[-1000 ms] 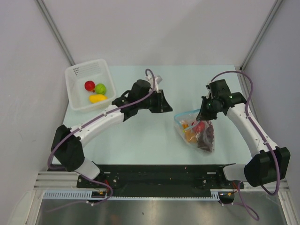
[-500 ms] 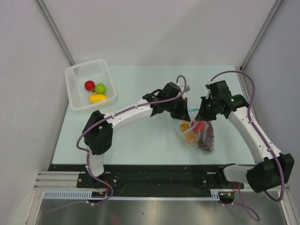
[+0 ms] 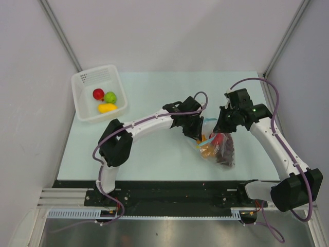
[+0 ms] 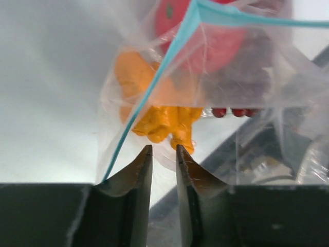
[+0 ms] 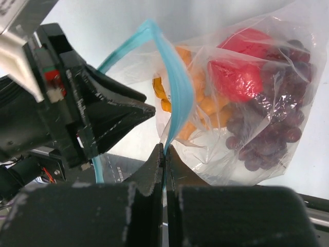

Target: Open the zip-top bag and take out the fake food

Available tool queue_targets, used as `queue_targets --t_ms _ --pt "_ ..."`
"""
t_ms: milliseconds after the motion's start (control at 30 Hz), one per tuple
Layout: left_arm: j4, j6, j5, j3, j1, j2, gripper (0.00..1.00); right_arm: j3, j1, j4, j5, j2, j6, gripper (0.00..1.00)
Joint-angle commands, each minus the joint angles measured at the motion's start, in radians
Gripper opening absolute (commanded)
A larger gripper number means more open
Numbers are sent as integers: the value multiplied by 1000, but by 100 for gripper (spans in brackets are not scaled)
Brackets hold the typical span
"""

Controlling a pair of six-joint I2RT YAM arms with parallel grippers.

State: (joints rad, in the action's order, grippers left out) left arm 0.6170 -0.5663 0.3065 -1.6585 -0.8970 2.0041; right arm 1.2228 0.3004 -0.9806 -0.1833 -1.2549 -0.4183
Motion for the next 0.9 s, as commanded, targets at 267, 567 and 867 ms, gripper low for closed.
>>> queue_targets --t_ms 267,567,867 --pt "50 19 -184 -72 -8 96 53 23 14 -9 13 6 1 0" --pt "-107 -13 -93 -3 -11 104 57 23 19 -24 19 8 6 0" --pt "-197 -58 -64 36 -11 116 55 23 28 -26 22 17 -2 0"
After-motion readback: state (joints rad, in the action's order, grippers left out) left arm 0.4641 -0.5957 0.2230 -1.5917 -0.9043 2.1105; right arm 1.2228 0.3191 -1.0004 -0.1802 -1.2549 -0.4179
